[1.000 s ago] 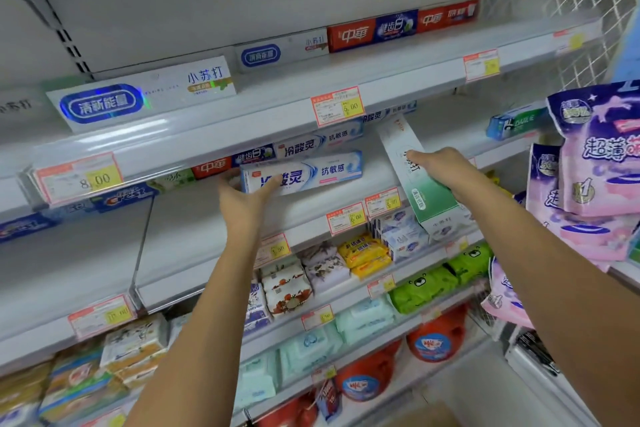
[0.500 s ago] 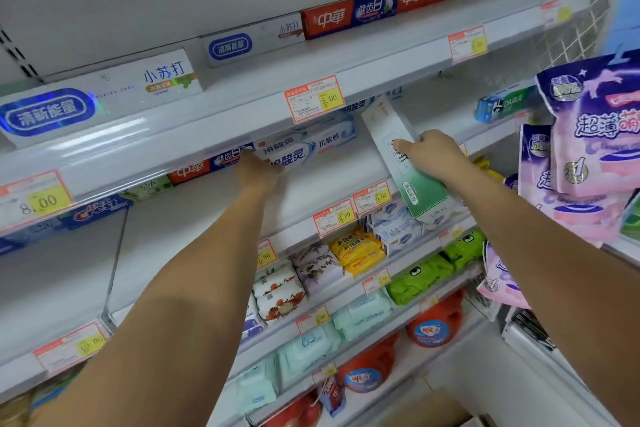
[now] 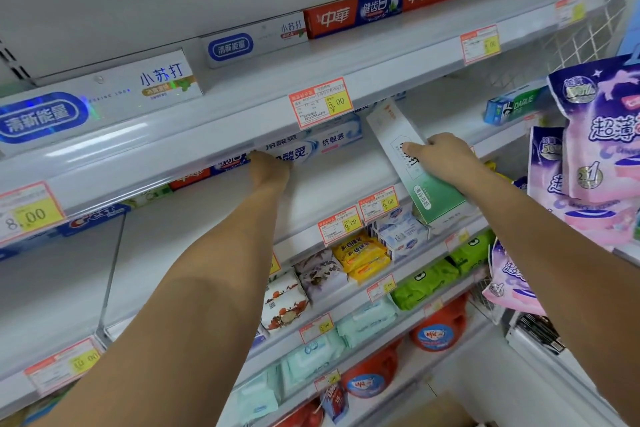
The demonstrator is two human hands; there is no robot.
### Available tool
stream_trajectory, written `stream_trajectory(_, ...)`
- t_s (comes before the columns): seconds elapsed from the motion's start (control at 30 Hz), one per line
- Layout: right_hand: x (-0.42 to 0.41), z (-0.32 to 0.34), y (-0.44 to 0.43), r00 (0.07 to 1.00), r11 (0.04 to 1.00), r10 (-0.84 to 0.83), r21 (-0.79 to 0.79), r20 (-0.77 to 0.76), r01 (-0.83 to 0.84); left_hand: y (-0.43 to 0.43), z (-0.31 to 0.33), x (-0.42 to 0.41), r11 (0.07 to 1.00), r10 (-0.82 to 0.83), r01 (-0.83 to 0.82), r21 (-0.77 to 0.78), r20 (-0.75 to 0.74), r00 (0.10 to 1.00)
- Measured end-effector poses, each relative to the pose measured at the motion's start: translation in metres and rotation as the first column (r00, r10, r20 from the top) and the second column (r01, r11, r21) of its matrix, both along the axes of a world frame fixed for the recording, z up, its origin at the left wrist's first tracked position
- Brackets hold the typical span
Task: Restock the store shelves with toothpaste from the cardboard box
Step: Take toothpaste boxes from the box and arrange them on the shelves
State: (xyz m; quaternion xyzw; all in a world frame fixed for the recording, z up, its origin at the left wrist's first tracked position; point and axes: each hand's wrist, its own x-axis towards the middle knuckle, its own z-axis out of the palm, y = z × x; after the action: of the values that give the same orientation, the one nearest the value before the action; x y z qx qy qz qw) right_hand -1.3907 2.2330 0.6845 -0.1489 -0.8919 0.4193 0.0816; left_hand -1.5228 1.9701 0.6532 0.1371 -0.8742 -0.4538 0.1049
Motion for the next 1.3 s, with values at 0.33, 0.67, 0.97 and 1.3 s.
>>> stream_trajectory(0.33, -0.005, -0.002, 0.002, 1.0, 1.0, 0.001, -0.013, 0.022, -0.001, 0.001, 0.004, 0.005, 0.999, -0.031, 0.031, 0.012, -0.039, 0.999)
stream_trajectory(0.67, 0.004, 0.023, 0.007, 0.982, 0.981, 0.163, 0.096, 0.094, -0.172, 0.0, 0.036, 0.058, 0.988, -0.151, 0.151, -0.026, 0.016, 0.988)
stream_trajectory(0.97, 0.062, 0.06, -0.029, 0.6, 0.595, 0.754, 0.11, 0.267, -0.797, -0.019, 0.057, 0.207, 0.785, -0.62, 0.618, 0.05, 0.095, 0.779)
stream_trajectory(1.3, 0.13, 0.127, -0.129, 0.224, 0.211, 0.961, 0.09, 0.164, -0.973, -0.097, 0.114, 0.336, 0.854, -0.237, 0.371, 0.363, -0.363, 0.901)
